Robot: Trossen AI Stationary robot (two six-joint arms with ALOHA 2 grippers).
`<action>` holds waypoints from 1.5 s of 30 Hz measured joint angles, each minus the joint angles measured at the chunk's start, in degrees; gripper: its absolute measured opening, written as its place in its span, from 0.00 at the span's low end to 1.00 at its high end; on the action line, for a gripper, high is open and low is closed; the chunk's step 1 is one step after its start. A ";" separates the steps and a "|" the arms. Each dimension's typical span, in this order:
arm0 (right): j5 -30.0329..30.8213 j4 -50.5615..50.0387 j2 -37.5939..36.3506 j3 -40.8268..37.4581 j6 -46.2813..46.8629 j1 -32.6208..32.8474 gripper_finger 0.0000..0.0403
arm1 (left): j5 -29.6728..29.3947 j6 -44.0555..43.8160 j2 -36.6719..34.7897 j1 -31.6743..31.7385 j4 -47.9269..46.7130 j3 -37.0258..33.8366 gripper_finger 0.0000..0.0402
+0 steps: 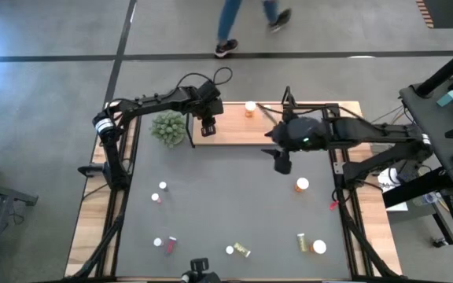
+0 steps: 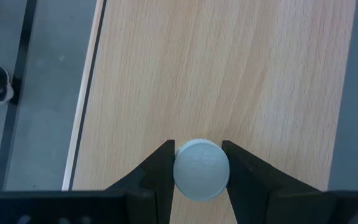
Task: Pick and place medicine bottles onto shelf by color
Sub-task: Put the top yellow pill bottle on the shelf
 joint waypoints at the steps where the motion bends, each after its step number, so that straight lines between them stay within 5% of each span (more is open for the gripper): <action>1: -2.67 2.29 -1.86 -1.58 -0.89 -0.17 0.59 | 0.00 -0.02 0.00 0.00 0.00 0.02 0.26; 4: -6.93 8.81 -8.13 -7.54 -1.92 -0.79 0.59 | 0.02 0.00 -0.02 0.00 -0.01 0.02 0.26; 19: -6.87 33.79 -33.47 -40.25 -4.03 -1.14 0.59 | -0.15 2.11 -0.11 0.18 0.17 0.04 0.26; 30: -6.44 34.47 -33.37 -48.40 -6.42 -1.16 0.59 | -0.76 5.96 -0.11 1.41 0.57 0.04 0.26; 45: -6.43 33.99 -29.37 -49.01 -5.93 -1.16 0.59 | -0.80 8.21 -0.11 4.17 1.38 0.04 0.26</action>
